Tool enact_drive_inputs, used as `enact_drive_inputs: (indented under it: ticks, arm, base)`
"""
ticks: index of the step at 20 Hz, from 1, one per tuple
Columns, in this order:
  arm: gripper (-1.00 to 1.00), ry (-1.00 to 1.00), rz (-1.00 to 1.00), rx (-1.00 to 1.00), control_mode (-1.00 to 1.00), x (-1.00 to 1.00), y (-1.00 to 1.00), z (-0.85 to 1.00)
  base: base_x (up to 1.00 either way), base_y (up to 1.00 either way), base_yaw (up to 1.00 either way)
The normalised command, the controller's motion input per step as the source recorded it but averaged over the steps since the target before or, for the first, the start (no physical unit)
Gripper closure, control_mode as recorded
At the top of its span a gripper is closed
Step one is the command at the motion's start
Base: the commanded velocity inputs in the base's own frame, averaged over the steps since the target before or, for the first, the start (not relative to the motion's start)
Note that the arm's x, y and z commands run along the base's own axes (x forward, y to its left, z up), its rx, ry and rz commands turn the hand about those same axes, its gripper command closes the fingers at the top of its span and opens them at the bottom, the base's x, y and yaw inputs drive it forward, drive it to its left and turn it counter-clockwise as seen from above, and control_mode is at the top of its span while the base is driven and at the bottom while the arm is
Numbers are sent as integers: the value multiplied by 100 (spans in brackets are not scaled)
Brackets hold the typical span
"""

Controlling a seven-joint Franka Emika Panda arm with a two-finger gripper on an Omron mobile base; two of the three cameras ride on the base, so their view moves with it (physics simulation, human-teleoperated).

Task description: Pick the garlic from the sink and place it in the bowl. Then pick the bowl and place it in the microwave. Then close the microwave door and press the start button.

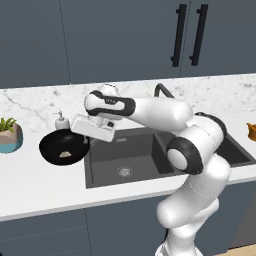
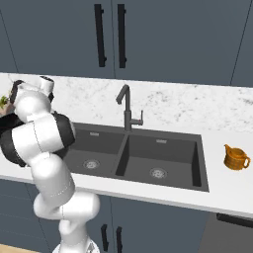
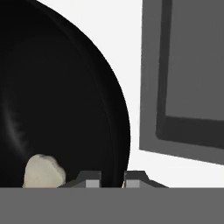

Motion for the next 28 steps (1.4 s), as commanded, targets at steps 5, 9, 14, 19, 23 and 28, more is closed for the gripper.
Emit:
enact_drive_inputs:
  ticks: [5,9,14,19,23,28]
  arm:
    - [100,0,-10,0,-100,-12,-81,90]
    - [100,0,-16,0,-100,-22,-88,74]
    - [100,-2,-18,0,-100,-24,-87,48]
    - [100,-3,-17,-4,-100,-30,-76,34]
    - [100,0,-24,0,-100,-39,-61,36]
    - [100,-1,-19,0,-100,-46,-44,63]
  base:
    - [0,0,0]
    - [0,0,0]
    - [0,0,0]
    - [0,0,0]
    - [0,0,0]
    - [0,0,0]
